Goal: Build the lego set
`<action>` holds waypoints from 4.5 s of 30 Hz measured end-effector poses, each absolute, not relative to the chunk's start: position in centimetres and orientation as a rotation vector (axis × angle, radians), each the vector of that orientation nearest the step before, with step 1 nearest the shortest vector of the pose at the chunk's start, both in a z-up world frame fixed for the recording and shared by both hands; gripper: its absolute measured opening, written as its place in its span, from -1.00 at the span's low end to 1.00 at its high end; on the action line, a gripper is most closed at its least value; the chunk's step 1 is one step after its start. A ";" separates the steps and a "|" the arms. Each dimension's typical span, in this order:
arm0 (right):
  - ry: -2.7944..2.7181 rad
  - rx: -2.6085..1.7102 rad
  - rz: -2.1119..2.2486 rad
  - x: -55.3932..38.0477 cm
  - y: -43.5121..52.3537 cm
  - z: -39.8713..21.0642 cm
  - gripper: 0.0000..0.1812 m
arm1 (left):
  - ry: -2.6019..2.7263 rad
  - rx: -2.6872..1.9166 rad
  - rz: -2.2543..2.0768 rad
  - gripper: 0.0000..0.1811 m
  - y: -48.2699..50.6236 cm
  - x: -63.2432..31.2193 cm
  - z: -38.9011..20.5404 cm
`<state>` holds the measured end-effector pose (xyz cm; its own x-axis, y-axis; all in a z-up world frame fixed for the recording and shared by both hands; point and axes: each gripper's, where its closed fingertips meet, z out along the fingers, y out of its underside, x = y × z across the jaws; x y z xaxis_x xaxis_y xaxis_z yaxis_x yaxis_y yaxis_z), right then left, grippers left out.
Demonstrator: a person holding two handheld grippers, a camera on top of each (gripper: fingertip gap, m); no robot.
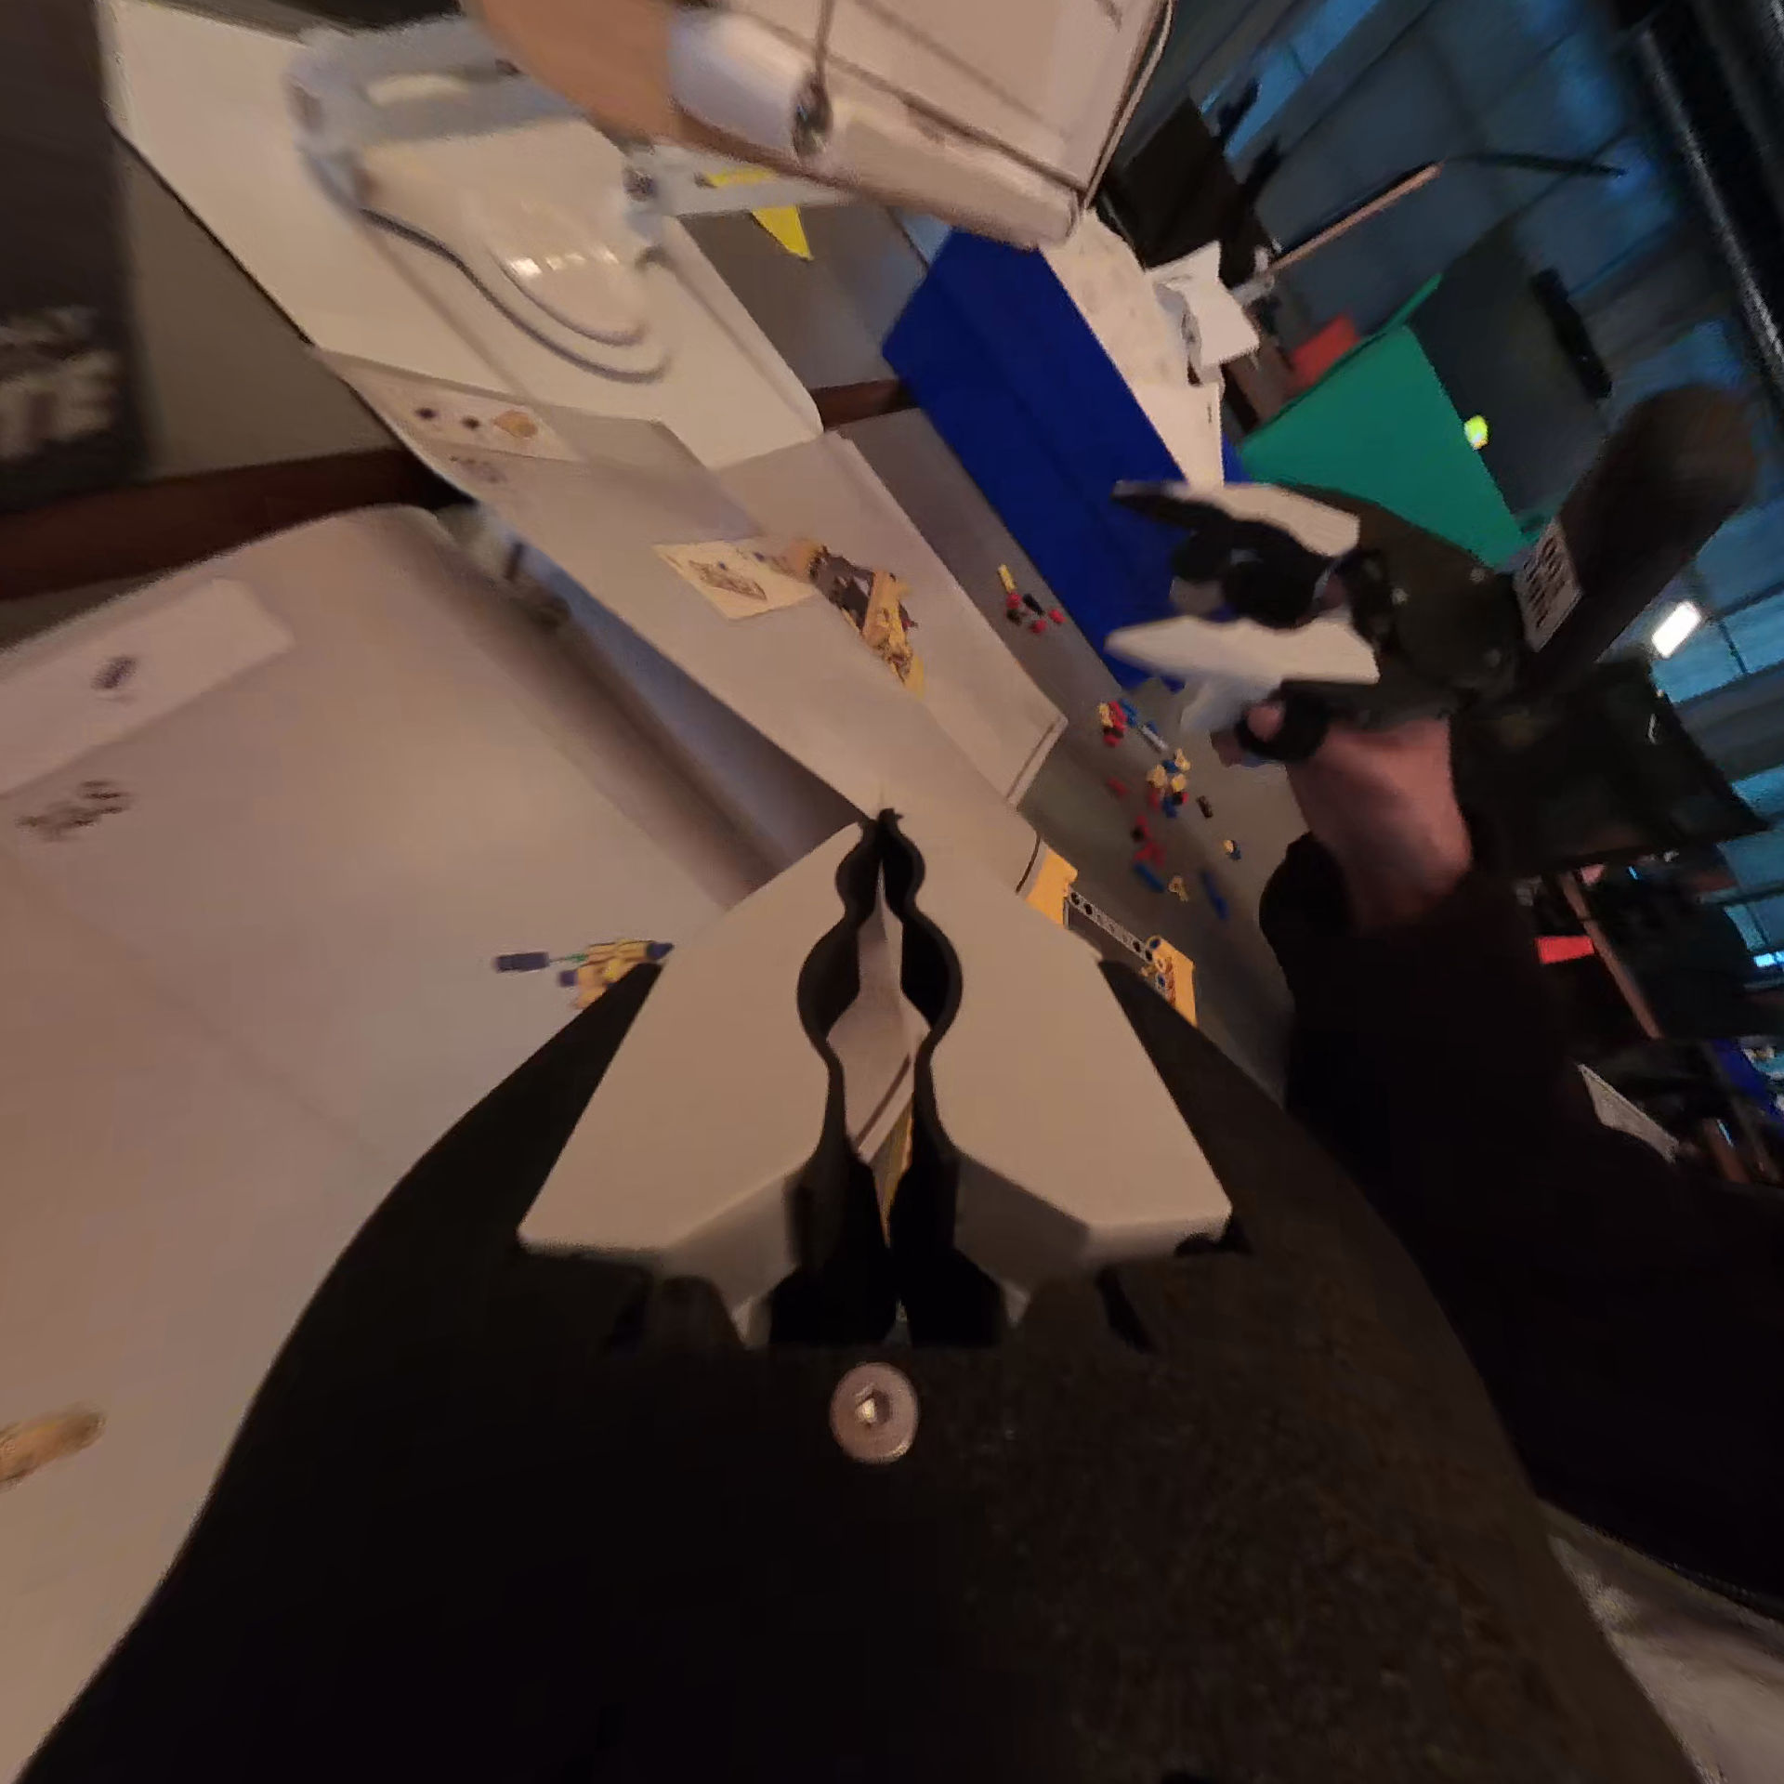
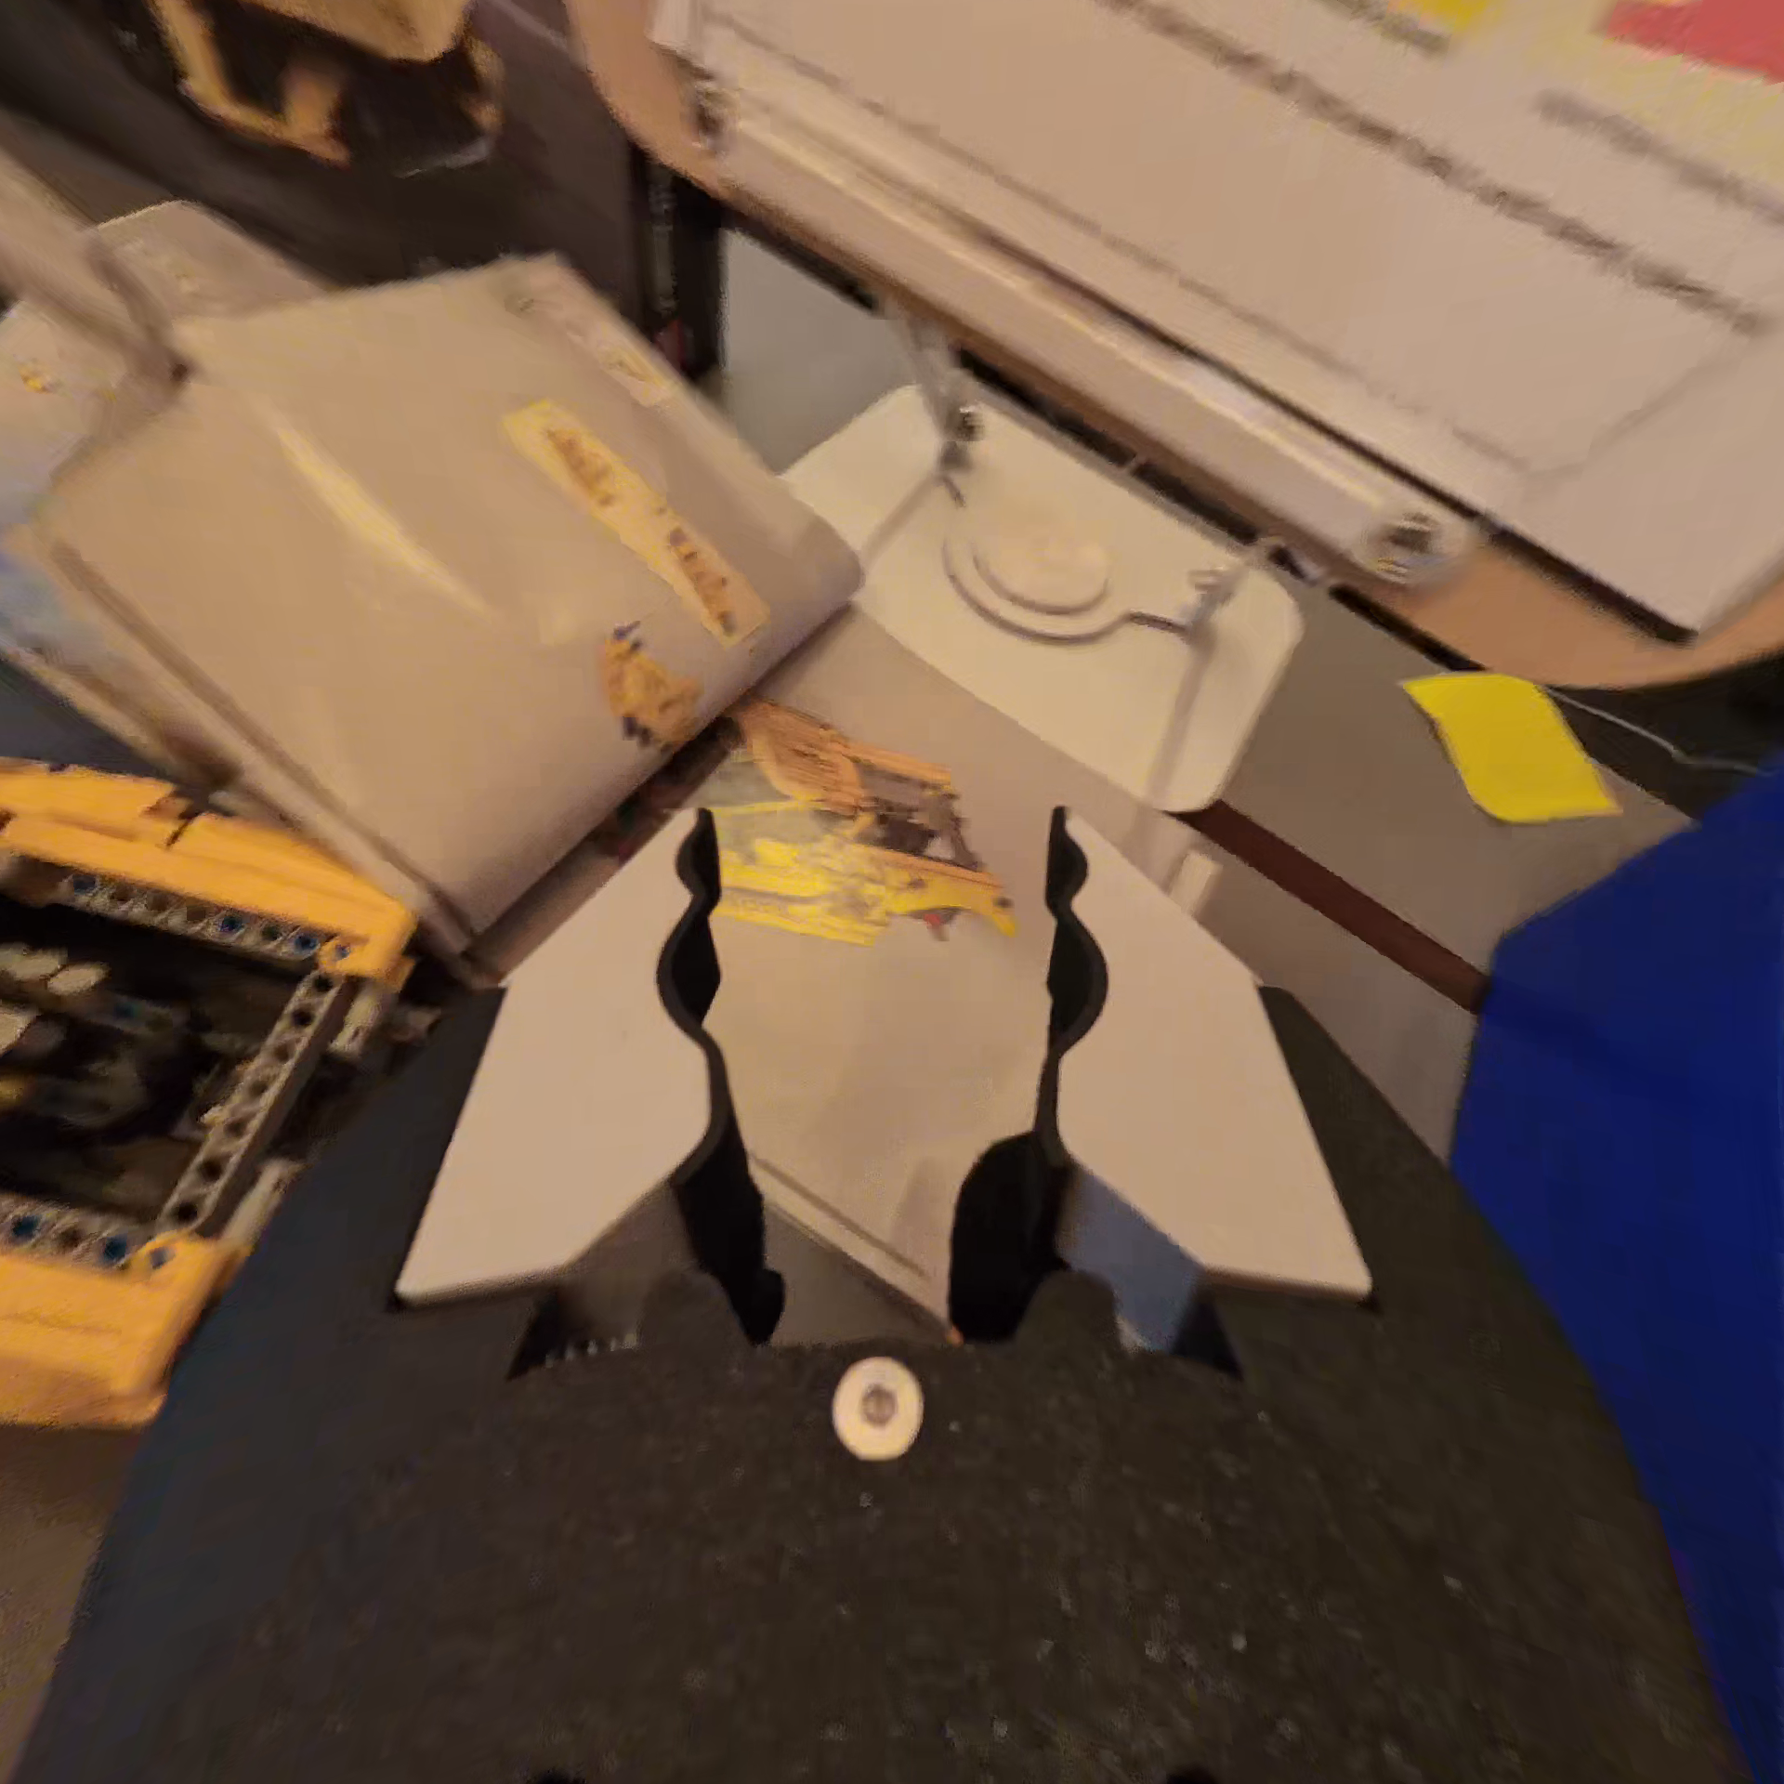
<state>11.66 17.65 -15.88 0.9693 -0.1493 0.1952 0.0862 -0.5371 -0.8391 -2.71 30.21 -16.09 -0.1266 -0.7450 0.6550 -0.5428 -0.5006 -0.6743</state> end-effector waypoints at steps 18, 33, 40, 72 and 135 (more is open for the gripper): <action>-0.335 -2.461 0.328 -5.4 12.5 -20.9 -0.74 | 1.433 -1.904 -1.567 -1.00 32.7 -4.1 -14.9; 0.052 -2.536 0.349 -3.6 12.6 -20.9 -0.41 | 1.430 -1.898 -1.546 -1.00 33.4 -5.2 -14.2; 0.221 -2.640 0.227 -2.7 12.8 -23.4 -0.79 | 1.514 -2.080 -1.406 -1.00 36.4 -11.6 -16.0; -1.276 -2.575 -0.038 -0.8 30.6 -22.9 -0.01 | 1.467 -2.488 -0.623 -1.00 43.4 -19.0 -24.3; -0.301 -1.974 0.283 0.0 18.3 -7.9 -0.17 | 1.374 -1.811 -0.942 -0.80 41.0 -21.6 -5.9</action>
